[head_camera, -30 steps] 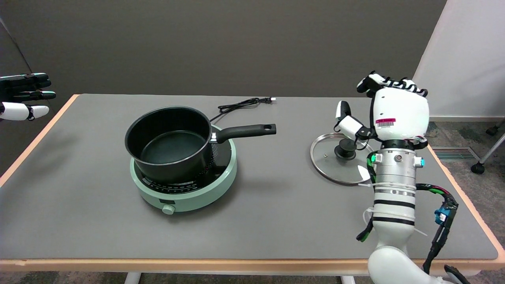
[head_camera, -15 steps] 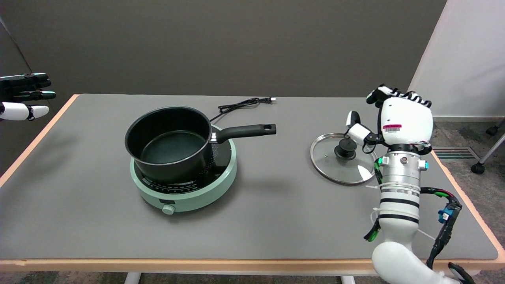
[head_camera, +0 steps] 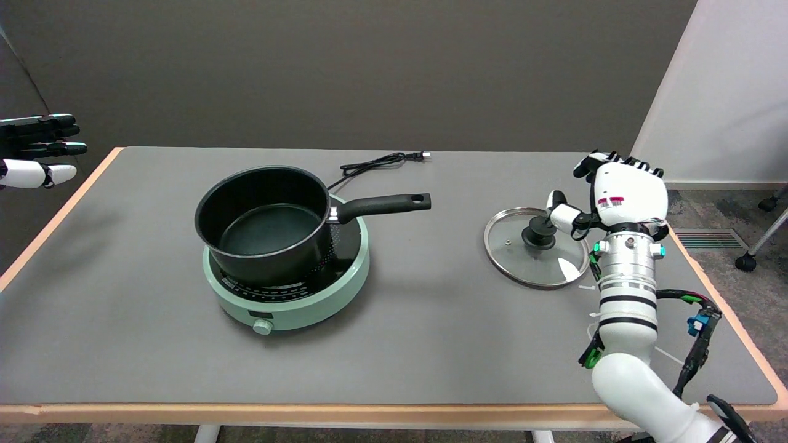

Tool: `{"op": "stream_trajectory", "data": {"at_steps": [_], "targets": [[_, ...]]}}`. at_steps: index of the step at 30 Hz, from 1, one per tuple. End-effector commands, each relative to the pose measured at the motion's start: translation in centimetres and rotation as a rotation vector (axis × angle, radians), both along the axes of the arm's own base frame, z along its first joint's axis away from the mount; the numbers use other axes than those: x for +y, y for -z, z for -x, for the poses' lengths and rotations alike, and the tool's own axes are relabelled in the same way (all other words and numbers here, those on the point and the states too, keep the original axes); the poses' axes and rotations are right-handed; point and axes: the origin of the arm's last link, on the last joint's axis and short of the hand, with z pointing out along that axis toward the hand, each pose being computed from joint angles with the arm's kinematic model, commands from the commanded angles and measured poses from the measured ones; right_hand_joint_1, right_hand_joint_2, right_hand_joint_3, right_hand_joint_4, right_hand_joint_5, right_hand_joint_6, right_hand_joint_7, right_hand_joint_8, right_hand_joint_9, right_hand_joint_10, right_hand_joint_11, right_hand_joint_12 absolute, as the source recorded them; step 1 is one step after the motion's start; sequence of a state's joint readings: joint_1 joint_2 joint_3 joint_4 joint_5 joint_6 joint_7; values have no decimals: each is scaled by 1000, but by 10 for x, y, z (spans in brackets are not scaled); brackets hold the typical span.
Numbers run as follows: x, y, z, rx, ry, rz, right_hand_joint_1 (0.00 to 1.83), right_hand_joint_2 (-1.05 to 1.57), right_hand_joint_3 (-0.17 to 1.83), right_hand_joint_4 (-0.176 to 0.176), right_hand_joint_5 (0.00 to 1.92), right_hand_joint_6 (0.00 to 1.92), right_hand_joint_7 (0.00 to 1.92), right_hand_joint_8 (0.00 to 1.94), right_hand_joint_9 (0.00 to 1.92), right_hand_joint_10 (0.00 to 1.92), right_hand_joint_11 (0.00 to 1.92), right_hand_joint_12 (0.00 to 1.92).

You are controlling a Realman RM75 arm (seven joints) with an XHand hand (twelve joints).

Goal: Pick up the pot lid.

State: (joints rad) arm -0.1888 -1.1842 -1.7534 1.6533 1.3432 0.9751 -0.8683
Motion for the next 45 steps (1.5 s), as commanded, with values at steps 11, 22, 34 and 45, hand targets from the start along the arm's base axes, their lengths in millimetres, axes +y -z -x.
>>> {"op": "stream_trajectory", "data": {"at_steps": [11, 22, 34, 45], "targets": [[-28, -1, 34, -118, 178, -149, 871, 670, 807, -26, 713, 521, 846, 406, 792, 785, 568, 1367], [-31, -3, 41, -154, 214, -181, 853, 669, 823, -28, 701, 475, 820, 367, 777, 768, 559, 1361], [-34, -12, 33, -152, 213, -198, 850, 637, 847, -26, 689, 429, 788, 333, 763, 748, 538, 1345], [-34, -13, 42, -162, 239, -201, 825, 606, 858, -14, 667, 373, 743, 296, 714, 663, 506, 1310]]}}
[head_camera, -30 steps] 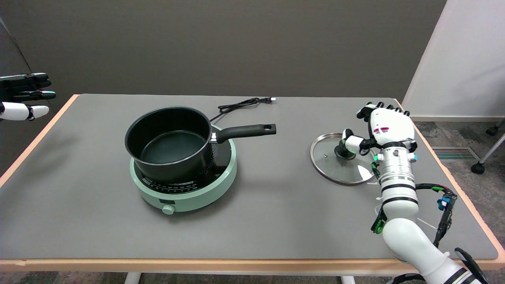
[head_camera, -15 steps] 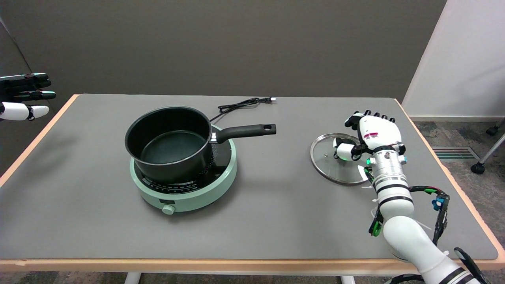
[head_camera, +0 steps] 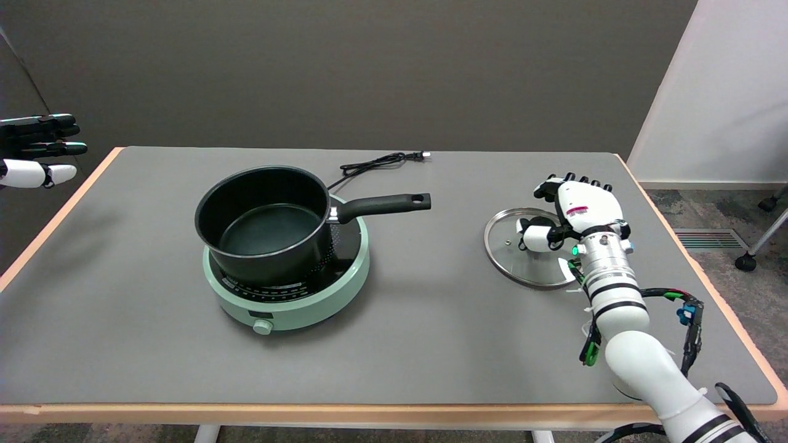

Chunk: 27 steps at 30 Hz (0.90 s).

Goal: Pick up the pot lid.

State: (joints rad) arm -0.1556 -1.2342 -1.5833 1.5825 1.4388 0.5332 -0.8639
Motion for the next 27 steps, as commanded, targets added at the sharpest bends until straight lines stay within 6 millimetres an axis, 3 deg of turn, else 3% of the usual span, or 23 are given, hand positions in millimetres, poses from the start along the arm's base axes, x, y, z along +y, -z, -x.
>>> {"op": "stream_trajectory", "data": {"at_steps": [1, 12, 13, 14, 15, 21, 27], "targets": [[-2, -3, 7, -18, 36, -26, 825, 605, 859, -14, 666, 372, 741, 295, 713, 659, 505, 1309], [-1, -14, 15, -48, 62, -10, 830, 579, 894, -11, 657, 395, 734, 280, 691, 653, 485, 1294], [-2, -9, 9, -51, 47, -26, 832, 579, 894, -11, 658, 396, 734, 279, 690, 651, 484, 1292], [-4, 26, -19, -69, -33, -104, 834, 578, 893, -11, 660, 400, 734, 279, 689, 649, 483, 1291], [0, -19, 15, -49, 68, -7, 837, 578, 892, -11, 661, 404, 734, 278, 689, 649, 483, 1291], [0, -30, 17, -45, 87, -4, 852, 580, 892, -11, 665, 413, 736, 279, 689, 646, 482, 1287], [-1, -27, 14, -41, 84, -22, 856, 582, 892, -11, 665, 413, 740, 282, 698, 662, 482, 1285]]}}
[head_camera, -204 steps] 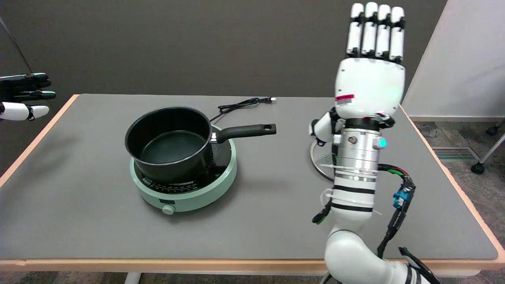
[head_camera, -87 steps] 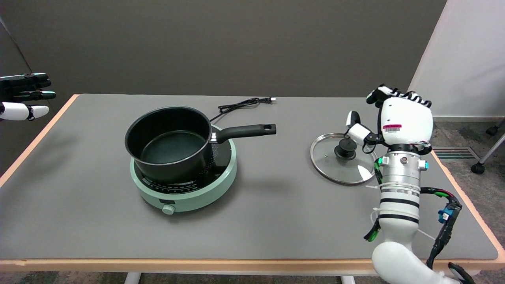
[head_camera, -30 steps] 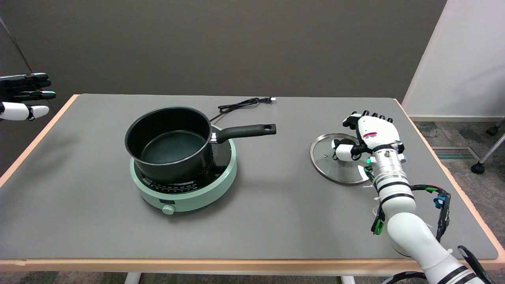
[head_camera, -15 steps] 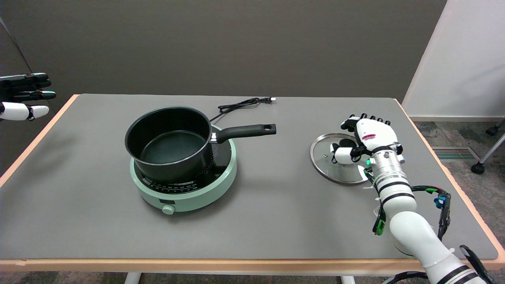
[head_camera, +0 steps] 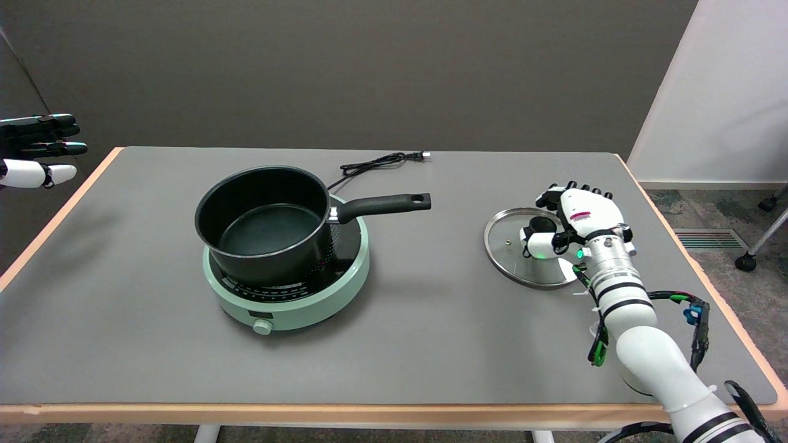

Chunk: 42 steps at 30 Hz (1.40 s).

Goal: Pick up the pot lid.

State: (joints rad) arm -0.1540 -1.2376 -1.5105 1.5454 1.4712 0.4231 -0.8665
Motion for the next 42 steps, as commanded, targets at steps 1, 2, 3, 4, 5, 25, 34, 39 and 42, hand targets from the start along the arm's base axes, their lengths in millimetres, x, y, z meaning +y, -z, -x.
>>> {"op": "stream_trajectory", "data": {"at_steps": [1, 2, 3, 4, 5, 25, 34, 39, 42], "targets": [[-1, -13, 1, -3, 26, -11, 856, 582, 892, -11, 666, 413, 740, 282, 700, 665, 482, 1285], [-1, -13, 2, -3, 28, -14, 857, 582, 892, -11, 666, 413, 741, 283, 702, 667, 482, 1285], [-3, -4, -4, -6, 11, -35, 858, 582, 892, -11, 666, 413, 743, 284, 702, 668, 482, 1285], [-6, 29, -30, -16, -66, -114, 861, 583, 892, -11, 666, 413, 744, 285, 703, 670, 482, 1285], [-1, -13, 3, -8, 36, -21, 862, 583, 892, -12, 666, 414, 745, 285, 705, 674, 483, 1285], [-3, -18, 10, -9, 86, -64, 868, 608, 851, -23, 688, 421, 773, 310, 737, 734, 535, 1375], [-4, -21, 8, 0, 85, -67, 893, 616, 845, -25, 699, 453, 796, 322, 754, 767, 558, 1402], [-4, -21, 7, 8, 86, -71, 904, 644, 828, -27, 716, 505, 849, 368, 796, 852, 595, 1447], [-4, -20, 6, 8, 84, -72, 906, 653, 822, -29, 721, 525, 872, 395, 813, 880, 609, 1459]]}}
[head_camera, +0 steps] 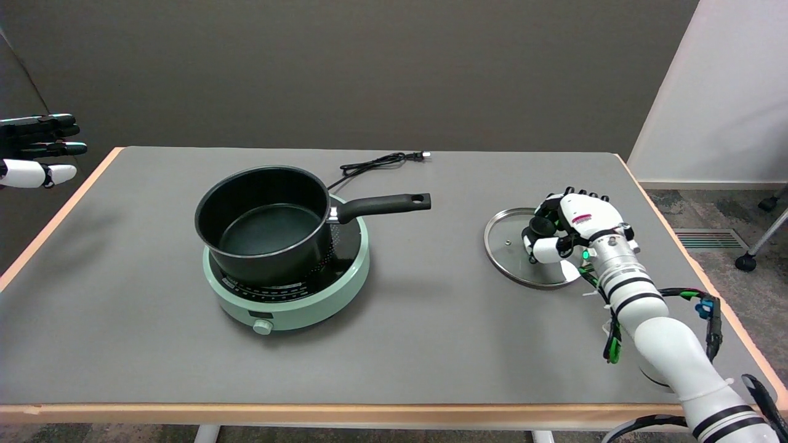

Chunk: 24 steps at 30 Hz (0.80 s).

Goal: Pick up the pot lid.

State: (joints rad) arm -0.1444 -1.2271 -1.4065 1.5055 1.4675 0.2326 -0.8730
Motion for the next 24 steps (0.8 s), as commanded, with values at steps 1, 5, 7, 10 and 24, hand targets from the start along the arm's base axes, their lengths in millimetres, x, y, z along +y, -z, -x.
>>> {"op": "stream_trajectory", "data": {"at_steps": [1, 5, 7, 10, 24], "targets": [[-1, -2, -2, 12, 7, -12, 906, 659, 821, -30, 724, 533, 885, 411, 822, 893, 614, 1462], [-1, -2, -2, 12, 6, -12, 932, 662, 839, -37, 729, 581, 913, 452, 839, 917, 626, 1479], [-1, -2, -2, 12, 6, -12, 933, 667, 840, -35, 733, 593, 919, 459, 844, 924, 629, 1480], [-1, -2, -2, 12, 5, -14, 934, 676, 837, -33, 738, 602, 928, 468, 848, 938, 658, 1518], [-2, -1, -2, 11, 8, -20, 983, 705, 885, -39, 763, 719, 964, 655, 827, 1203, 665, 1691]]}}
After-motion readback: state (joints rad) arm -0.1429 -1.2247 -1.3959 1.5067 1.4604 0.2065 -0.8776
